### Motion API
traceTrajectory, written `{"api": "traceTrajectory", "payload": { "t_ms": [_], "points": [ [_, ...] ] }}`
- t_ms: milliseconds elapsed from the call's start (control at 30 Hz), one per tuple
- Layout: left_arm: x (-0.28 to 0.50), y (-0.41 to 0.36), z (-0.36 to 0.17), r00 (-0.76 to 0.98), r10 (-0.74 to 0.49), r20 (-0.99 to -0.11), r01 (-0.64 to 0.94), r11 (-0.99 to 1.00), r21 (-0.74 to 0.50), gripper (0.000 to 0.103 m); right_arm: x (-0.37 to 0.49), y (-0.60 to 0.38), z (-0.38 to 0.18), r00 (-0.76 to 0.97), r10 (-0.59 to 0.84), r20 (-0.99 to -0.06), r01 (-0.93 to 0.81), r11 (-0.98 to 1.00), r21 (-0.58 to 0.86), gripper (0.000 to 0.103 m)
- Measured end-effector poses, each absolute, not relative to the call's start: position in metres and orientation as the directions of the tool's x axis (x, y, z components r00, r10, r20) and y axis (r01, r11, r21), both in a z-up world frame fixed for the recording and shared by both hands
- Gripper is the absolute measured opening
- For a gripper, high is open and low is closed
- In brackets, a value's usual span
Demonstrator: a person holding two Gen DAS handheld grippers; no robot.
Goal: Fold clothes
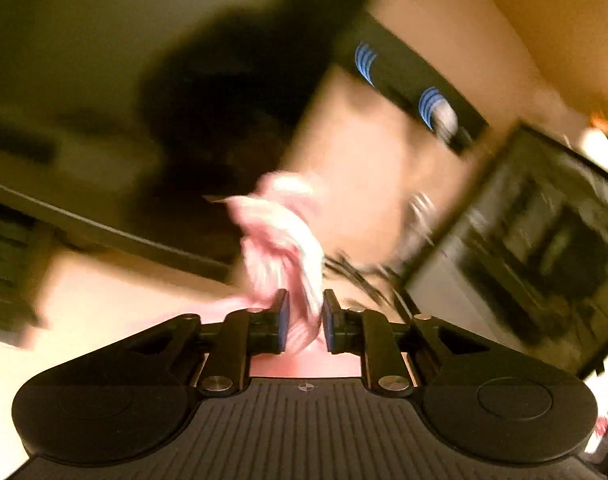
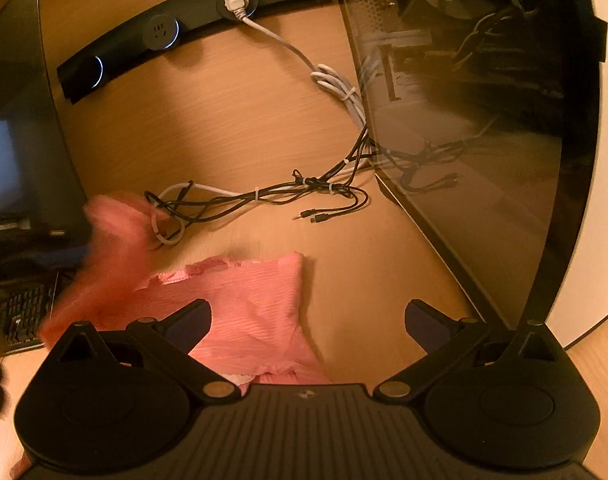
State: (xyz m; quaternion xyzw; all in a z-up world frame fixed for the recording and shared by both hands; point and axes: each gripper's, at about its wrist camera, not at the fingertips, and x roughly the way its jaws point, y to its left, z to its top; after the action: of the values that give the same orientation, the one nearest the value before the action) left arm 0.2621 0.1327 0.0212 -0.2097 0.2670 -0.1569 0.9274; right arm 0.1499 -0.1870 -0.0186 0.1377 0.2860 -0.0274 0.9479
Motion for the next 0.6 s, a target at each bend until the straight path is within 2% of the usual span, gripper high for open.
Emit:
{"api": "traceTrajectory", "payload": {
  "t_ms": [100,167,233,267,300,367,433,600],
  "points": [
    [0.272,0.092,0.001,0.729,-0.502,-0.466,0.253,0.829,-0.498,0.055,0.153,-0.186,-0.022,0.823,0.031,-0.568,0.125,0.964,0.234,0.103],
    [0.272,0.073,-0.010,0.677,-0.549,-0.490,0.283,0.809,-0.516,0.060,0.156,-0.184,-0.026,0.819,0.041,-0.573,0.114,0.966,0.233,0.103],
    [0.263,0.067,-0.011,0.646,-0.578,-0.498,0.313,0.796,-0.517,0.083,0.163,-0.179,-0.027,0.812,0.070,-0.579,0.086,0.968,0.237,0.102],
    [0.257,0.069,-0.012,0.643,-0.573,-0.508,0.319,0.804,-0.503,0.087,0.167,-0.177,-0.028,0.808,0.084,-0.583,0.071,0.968,0.239,0.099],
    [0.251,0.071,-0.013,0.640,-0.567,-0.518,0.324,0.811,-0.487,0.090,0.171,-0.174,-0.029,0.805,0.100,-0.585,0.055,0.969,0.242,0.094],
    [0.240,0.076,-0.014,0.635,-0.554,-0.538,0.335,0.826,-0.454,0.093,0.186,-0.166,-0.028,0.795,0.162,-0.585,0.008,0.961,0.277,0.076],
    [0.229,0.094,-0.014,0.650,-0.508,-0.566,0.295,0.854,-0.428,0.095,0.204,-0.158,-0.028,0.780,0.229,-0.582,-0.032,0.944,0.328,0.068],
    [0.209,0.141,-0.021,0.673,-0.394,-0.626,0.124,0.894,-0.430,0.096,0.259,-0.135,-0.038,0.766,0.283,-0.577,-0.030,0.912,0.408,0.068]
  ]
}}
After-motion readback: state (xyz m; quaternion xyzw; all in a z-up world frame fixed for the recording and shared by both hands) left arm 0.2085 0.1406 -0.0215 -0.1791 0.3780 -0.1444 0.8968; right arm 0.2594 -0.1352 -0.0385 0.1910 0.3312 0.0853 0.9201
